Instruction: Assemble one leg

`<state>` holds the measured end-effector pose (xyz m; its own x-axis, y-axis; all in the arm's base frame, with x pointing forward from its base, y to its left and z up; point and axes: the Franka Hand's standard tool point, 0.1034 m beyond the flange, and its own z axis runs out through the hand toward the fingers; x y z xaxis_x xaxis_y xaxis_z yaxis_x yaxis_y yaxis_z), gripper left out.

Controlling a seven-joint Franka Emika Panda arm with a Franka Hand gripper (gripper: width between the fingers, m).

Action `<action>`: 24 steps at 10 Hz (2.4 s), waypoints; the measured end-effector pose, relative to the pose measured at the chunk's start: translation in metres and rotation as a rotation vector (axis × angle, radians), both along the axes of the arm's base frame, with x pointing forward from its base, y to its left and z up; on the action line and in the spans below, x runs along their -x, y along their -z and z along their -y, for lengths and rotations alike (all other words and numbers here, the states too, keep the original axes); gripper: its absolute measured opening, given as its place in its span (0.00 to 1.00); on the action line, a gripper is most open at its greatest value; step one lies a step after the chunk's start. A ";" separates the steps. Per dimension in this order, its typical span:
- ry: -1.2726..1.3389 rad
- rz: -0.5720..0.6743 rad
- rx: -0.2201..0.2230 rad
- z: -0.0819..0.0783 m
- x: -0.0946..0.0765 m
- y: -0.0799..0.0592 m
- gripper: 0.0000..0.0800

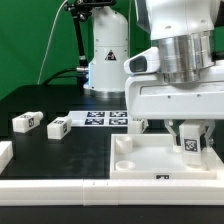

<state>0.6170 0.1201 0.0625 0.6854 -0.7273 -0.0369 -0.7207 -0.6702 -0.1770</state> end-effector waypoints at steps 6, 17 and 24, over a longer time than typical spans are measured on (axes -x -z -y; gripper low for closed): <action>0.304 -0.054 -0.067 -0.006 0.002 0.001 0.35; -0.820 0.055 0.120 -0.012 -0.006 -0.008 0.81; -1.020 0.080 0.134 -0.003 -0.005 -0.004 0.36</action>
Offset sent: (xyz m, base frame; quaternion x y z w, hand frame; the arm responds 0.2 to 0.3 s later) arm 0.0002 -0.0009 0.0033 0.0015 -0.0110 0.1471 0.9891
